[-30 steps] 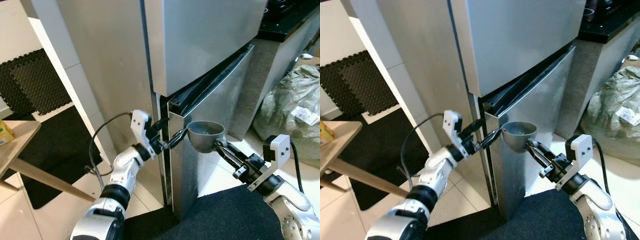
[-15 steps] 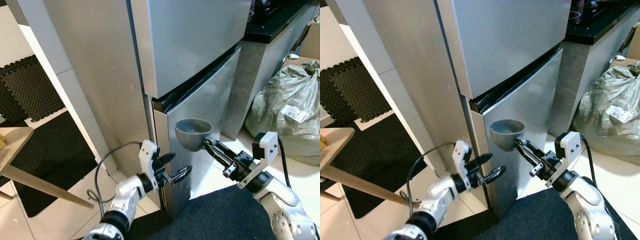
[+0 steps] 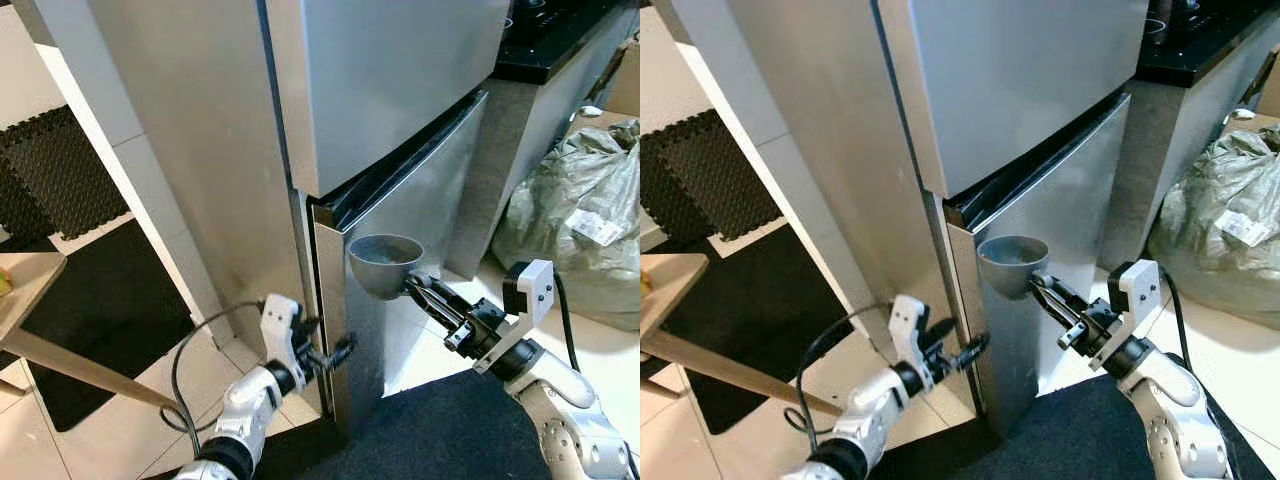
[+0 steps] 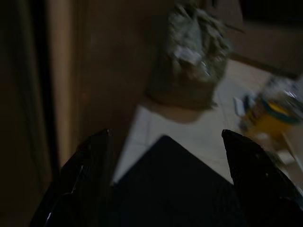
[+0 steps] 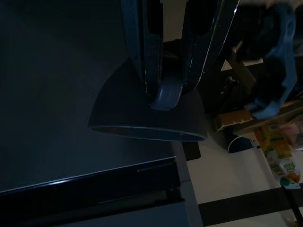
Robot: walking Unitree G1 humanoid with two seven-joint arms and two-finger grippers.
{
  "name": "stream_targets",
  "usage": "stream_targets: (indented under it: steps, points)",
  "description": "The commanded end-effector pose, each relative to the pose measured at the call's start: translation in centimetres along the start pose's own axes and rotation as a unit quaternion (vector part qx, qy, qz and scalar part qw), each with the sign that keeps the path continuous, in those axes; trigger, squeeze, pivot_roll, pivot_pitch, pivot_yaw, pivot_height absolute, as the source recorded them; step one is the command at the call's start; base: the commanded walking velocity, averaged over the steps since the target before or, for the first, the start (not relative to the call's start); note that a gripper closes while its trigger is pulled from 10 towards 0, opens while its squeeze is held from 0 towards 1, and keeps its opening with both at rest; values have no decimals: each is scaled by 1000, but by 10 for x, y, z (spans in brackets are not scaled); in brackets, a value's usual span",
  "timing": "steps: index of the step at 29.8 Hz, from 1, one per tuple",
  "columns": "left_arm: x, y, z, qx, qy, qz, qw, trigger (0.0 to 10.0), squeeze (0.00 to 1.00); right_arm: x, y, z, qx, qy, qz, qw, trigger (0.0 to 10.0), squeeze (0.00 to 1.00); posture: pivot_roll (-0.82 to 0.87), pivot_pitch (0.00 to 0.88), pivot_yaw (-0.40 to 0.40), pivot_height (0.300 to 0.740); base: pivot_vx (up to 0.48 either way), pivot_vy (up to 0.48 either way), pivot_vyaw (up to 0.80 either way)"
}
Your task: Restocking fridge
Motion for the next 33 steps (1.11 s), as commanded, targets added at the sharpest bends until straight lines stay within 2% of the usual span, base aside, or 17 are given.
stream_targets:
  steps: [1,8,14,19,25,33]
  points:
    - [10,4,-5,-6,22,4,1000,10000,0,-3,-2,-1,3,-12,0,1000,10000,0,-171,98,99,740,0,0,0]
    - [12,21,4,-32,29,12,999,10000,0,-17,-11,-9,15,-58,7,998,10000,0,-173,81,99,740,0,0,0]
    - [13,29,9,-44,40,26,998,10000,0,-22,-14,-9,20,-68,8,997,10000,0,-178,68,99,740,0,0,-768]
    - [19,29,8,-41,65,34,996,10000,0,-24,-13,-9,20,-71,-1,997,10000,0,-180,63,97,740,0,0,-623]
    - [25,31,5,-46,95,49,993,10000,0,-26,-10,-9,15,-74,-8,997,10000,0,-181,61,95,740,0,0,0]
    - [24,34,5,-55,86,58,993,10000,0,-25,-11,-8,13,-71,-10,997,10000,0,-180,59,95,740,0,0,0]
Point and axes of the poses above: a point about 5 cm out from each wrist's last joint towards the gripper, its own z axis pointing out of the wrist towards the gripper, its own y axis along the axis of the wrist's last joint, x = y × z, the point moved 2 cm from there along z, pointing out of the wrist towards the gripper, and after that the axes turned 5 degrees about -z, right-handed, at the moved point
